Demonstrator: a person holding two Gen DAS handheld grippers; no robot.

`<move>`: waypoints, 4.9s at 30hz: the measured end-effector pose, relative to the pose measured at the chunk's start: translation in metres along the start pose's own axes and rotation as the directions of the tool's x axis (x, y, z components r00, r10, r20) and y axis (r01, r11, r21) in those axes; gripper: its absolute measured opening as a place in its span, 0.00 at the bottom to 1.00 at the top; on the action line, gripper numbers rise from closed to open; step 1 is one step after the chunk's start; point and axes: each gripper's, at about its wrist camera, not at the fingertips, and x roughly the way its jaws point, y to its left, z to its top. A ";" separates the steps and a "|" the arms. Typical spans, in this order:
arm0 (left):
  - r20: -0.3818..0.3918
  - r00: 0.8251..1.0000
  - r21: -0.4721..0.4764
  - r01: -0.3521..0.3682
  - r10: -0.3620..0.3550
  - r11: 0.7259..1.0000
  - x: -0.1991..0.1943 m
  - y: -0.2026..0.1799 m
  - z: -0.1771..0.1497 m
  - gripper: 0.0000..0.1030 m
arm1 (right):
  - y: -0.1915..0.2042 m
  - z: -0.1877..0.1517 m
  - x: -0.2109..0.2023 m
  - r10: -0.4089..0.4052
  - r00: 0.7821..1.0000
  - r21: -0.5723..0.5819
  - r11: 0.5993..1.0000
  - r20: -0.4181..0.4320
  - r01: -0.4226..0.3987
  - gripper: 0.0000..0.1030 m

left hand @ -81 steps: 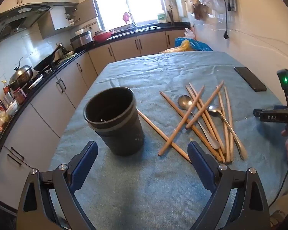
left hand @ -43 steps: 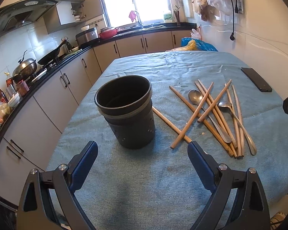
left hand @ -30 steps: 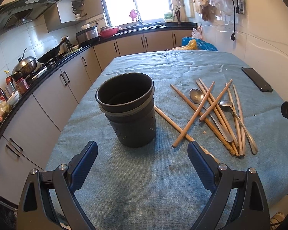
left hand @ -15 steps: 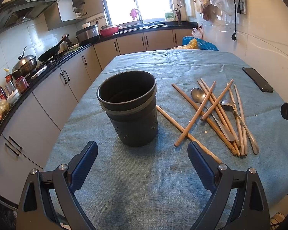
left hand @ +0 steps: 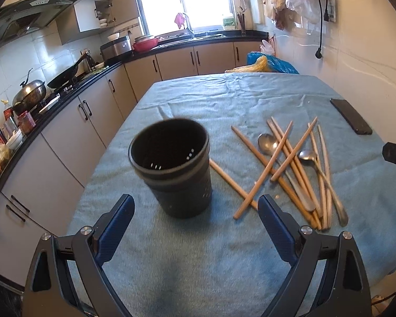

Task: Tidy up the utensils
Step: 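Move both tools over the scattered wooden chopsticks, then grasp a wooden chopstick with the left tool while the right tool grasps another chopstick, then lift both held chopsticks upright and carry them over the black holder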

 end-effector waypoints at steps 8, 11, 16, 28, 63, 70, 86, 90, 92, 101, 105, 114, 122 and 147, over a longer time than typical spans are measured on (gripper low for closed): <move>-0.016 0.999 0.069 0.029 -0.028 0.997 -0.002 -0.026 0.031 0.91 | -0.021 0.007 -0.006 0.026 1.000 0.040 0.999 0.014 -0.027 0.85; -0.045 0.997 0.086 0.067 -0.063 0.994 0.001 -0.037 0.045 0.91 | -0.030 0.009 -0.008 0.039 0.999 0.056 0.998 0.024 -0.041 0.83; -0.132 0.979 0.115 0.170 -0.155 0.979 0.020 -0.062 0.079 0.91 | -0.044 0.010 -0.012 0.035 0.999 0.081 0.996 0.040 -0.038 0.83; -0.374 0.896 0.178 0.320 -0.237 0.930 0.113 -0.140 0.144 0.34 | -0.074 0.004 -0.031 0.038 0.997 0.132 0.990 0.072 -0.047 0.83; -0.356 0.901 0.141 0.312 -0.246 0.939 0.139 -0.138 0.148 0.06 | -0.082 0.055 0.026 0.191 0.981 0.251 0.951 -0.027 -0.179 0.68; -0.267 0.912 0.047 0.336 -0.312 0.941 0.095 -0.089 0.155 0.06 | -0.063 0.094 0.094 0.219 0.966 0.263 0.948 -0.134 -0.178 0.54; -0.133 0.913 -0.021 0.386 -0.385 0.922 0.037 -0.027 0.138 0.06 | -0.021 0.146 0.233 -0.068 0.916 0.142 0.981 -0.395 0.134 0.34; -0.119 0.911 -0.021 0.396 -0.395 0.918 0.033 -0.020 0.136 0.06 | -0.009 0.148 0.244 -0.167 0.897 0.033 0.980 -0.409 0.197 0.25; -0.115 0.910 -0.021 0.398 -0.398 0.917 0.031 -0.019 0.135 0.06 | -0.003 0.148 0.248 -0.206 0.887 -0.016 0.976 -0.413 0.219 0.12; -0.084 0.915 -0.020 0.394 -0.395 0.919 0.020 -0.015 0.127 0.06 | -0.012 0.151 0.230 -0.101 0.939 0.080 0.988 -0.327 0.134 0.05; -0.074 0.917 -0.029 0.391 -0.392 0.920 0.013 -0.011 0.126 0.06 | -0.008 0.151 0.191 -0.003 0.973 0.121 0.992 -0.233 0.032 0.05; -0.028 0.932 -0.024 0.362 -0.362 0.932 -0.008 -0.009 0.120 0.06 | 0.031 0.126 0.069 0.141 0.988 0.011 0.990 0.059 -0.142 0.06; 0.007 0.939 -0.016 0.343 -0.343 0.939 -0.028 -0.006 0.115 0.06 | 0.061 0.096 0.004 0.177 0.961 -0.098 0.982 0.211 -0.160 0.05; 0.071 0.944 -0.026 0.326 -0.323 0.945 -0.061 0.016 0.123 0.05 | 0.103 0.088 -0.031 0.196 0.938 -0.187 0.972 0.288 -0.145 0.05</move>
